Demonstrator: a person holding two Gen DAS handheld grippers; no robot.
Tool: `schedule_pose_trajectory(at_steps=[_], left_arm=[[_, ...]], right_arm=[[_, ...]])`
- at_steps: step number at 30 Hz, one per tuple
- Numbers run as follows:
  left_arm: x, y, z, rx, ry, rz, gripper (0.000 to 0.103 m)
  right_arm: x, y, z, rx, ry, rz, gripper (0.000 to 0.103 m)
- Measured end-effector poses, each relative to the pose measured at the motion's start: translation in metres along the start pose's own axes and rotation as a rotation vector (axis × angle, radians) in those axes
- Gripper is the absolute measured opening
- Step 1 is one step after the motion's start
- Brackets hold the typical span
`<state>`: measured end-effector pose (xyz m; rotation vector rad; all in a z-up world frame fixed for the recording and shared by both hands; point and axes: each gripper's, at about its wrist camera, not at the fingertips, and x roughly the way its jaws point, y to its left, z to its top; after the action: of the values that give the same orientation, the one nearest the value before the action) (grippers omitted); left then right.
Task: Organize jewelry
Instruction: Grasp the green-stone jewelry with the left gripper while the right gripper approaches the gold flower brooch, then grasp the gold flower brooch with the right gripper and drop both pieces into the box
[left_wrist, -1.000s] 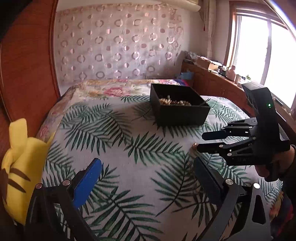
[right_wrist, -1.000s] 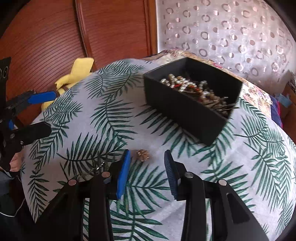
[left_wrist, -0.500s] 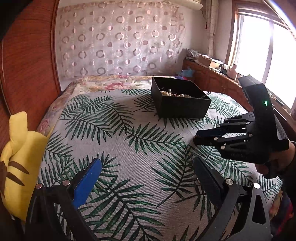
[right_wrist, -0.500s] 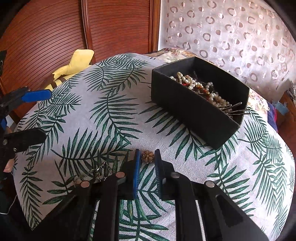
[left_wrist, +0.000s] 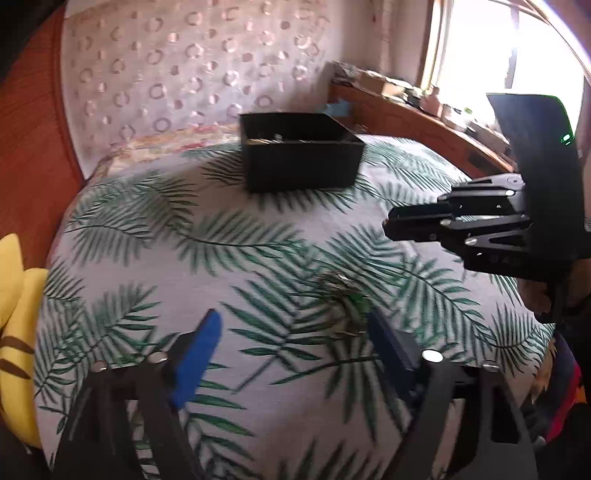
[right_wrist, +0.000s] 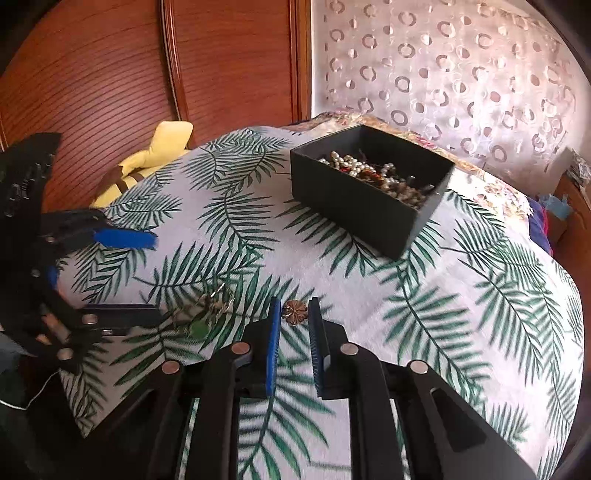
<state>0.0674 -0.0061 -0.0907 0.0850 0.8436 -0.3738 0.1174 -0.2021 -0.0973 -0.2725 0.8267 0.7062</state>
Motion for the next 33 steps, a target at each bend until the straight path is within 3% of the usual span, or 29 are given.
schedule_pose_trajectory(at_steps=[4, 9, 14, 22, 24, 25, 33], left_arm=[[0.008, -0.014, 0.001, 0.035, 0.021, -0.02, 0.06], [0.014, -0.033, 0.001, 0.092, 0.038, -0.022, 0.03], [0.015, -0.044, 0.005, 0.121, 0.045, -0.047, 0.023], [0.028, -0.052, 0.012, 0.154, 0.087, -0.015, 0.021], [0.029, -0.053, 0.014, 0.167, 0.086, -0.019, 0.01], [0.029, -0.054, 0.013, 0.172, 0.086, -0.02, 0.009], [0.012, -0.047, 0.023, 0.14, 0.014, -0.03, 0.009]], right_arm=[[-0.014, 0.0, -0.011, 0.008, -0.016, -0.004, 0.017], [-0.026, -0.001, -0.022, 0.024, -0.033, -0.008, 0.017], [-0.03, -0.006, -0.028, 0.042, -0.035, -0.011, 0.017], [-0.033, -0.011, -0.032, 0.059, -0.044, -0.013, 0.017], [-0.034, -0.012, -0.032, 0.059, -0.047, -0.013, 0.017], [-0.035, -0.012, -0.032, 0.06, -0.048, -0.014, 0.017], [-0.043, -0.015, -0.028, 0.066, -0.069, -0.017, 0.017]])
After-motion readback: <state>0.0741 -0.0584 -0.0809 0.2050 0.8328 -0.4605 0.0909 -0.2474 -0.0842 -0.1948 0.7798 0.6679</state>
